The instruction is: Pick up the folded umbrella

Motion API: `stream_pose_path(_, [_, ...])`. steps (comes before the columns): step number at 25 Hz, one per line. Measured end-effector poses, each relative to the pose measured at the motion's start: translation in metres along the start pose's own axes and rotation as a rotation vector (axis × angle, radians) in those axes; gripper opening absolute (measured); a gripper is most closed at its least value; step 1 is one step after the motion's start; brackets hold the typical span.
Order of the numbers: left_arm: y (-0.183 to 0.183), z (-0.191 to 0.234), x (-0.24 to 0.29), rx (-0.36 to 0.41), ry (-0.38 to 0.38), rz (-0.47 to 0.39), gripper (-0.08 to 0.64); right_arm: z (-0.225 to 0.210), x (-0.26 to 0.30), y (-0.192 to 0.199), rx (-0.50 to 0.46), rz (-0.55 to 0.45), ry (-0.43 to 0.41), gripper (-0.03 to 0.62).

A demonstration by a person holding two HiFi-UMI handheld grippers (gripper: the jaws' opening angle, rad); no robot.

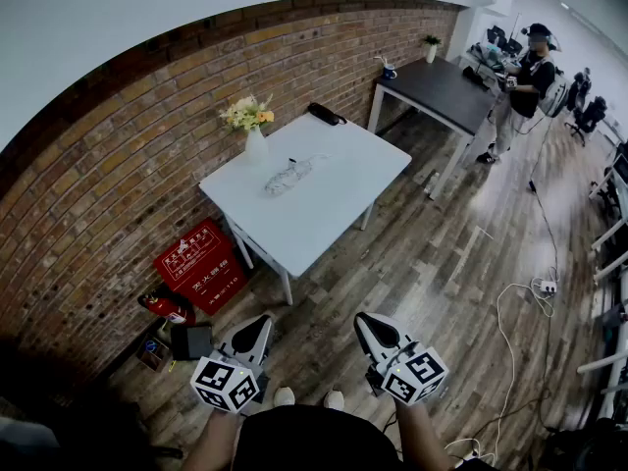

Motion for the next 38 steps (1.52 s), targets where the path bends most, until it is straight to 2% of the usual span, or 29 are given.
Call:
stream_pose_path(10, [-0.011,0.036,-0.002,-0.006,0.021,-0.013,0.012,0.019,0.026,0.0,-0.025,0.004,0.035,0.02])
stream_pose_path(20, [-0.018,0.072,-0.001,0.02,0.06,-0.005,0.012,0.036,0.054,0.006,0.026,-0.029,0.064,0.021])
stream_pose_path(27, [-0.013,0.088,-0.012,0.027,0.084,-0.008,0.012,0.052,0.064,0.012,0.021,-0.03,0.077,0.021])
stream_pose_path(38, [-0.008,0.115,-0.015,-0.022,0.073,-0.011,0.012,0.059,0.087,0.014,-0.005,0.0,0.07,0.021])
Point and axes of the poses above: the fingertips, and each gripper's own axes: x forward along the fingers, z to its left, y out of its underside, the point moved 7 cm from there along -x, backward along the fingers, and after that the axes turned 11 degrees about -y, right-handed, at the moved point
